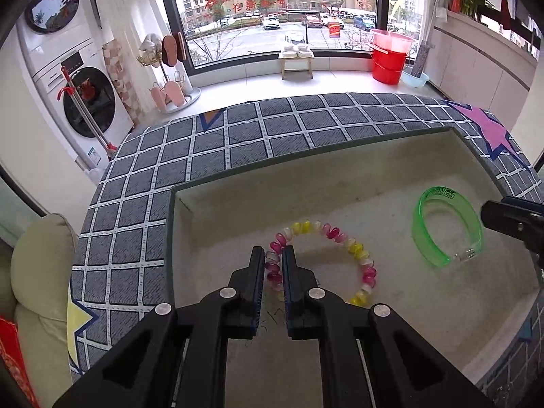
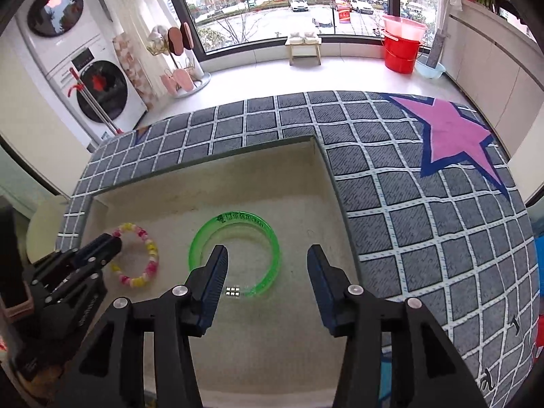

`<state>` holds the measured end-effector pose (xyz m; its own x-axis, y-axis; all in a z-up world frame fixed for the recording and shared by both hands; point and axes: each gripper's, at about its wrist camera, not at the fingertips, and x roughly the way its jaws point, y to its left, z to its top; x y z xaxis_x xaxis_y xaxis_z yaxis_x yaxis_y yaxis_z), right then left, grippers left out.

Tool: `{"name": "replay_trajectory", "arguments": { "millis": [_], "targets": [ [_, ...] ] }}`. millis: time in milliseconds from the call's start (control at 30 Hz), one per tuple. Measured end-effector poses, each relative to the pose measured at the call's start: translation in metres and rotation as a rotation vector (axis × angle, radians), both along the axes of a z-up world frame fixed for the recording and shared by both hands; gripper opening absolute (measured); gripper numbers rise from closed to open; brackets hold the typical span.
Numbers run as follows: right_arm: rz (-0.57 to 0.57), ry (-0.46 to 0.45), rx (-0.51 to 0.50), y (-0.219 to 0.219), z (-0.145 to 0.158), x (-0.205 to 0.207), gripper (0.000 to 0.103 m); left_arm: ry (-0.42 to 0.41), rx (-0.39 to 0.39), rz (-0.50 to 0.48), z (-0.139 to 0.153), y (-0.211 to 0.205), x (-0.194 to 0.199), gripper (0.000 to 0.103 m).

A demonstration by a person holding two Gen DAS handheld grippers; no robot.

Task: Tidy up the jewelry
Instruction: 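Carry both bracelets into the tray and open both tools, then grasp the brown bead bracelet with the left tool while the right tool grasps the silver hair clip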

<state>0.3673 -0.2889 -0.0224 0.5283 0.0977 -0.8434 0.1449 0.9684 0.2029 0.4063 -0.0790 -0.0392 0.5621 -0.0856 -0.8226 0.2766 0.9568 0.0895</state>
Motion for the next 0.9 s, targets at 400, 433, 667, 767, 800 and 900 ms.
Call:
{"name": "replay_trajectory", "arguments": {
  "millis": [400, 433, 667, 767, 800, 900],
  "targets": [
    [-0.013, -0.026, 0.092, -0.008, 0.010, -0.026, 0.074, -0.065, 0.007, 0.034, 0.018, 0.000, 0.000, 0.103],
    [-0.017, -0.036, 0.103, -0.009, 0.011, -0.028, 0.085, -0.077, 0.001, 0.037, 0.023, 0.000, -0.001, 0.103],
    [-0.031, -0.235, 0.190, -0.015, 0.043, -0.064, 0.090, -0.146, -0.007, 0.046, 0.058, 0.015, -0.033, 0.103],
    [-0.024, -0.301, 0.182, -0.015, 0.061, -0.081, 0.090, -0.159, -0.026, 0.037, 0.064, 0.030, -0.059, 0.103],
    [-0.021, -0.299, 0.180, -0.014, 0.065, -0.086, 0.090, -0.162, -0.029, 0.038, 0.065, 0.034, -0.066, 0.103],
    [-0.015, -0.253, 0.177, -0.014, 0.070, -0.098, 0.090, -0.141, -0.051, 0.002, 0.066, 0.047, -0.093, 0.103]
  ]
}}
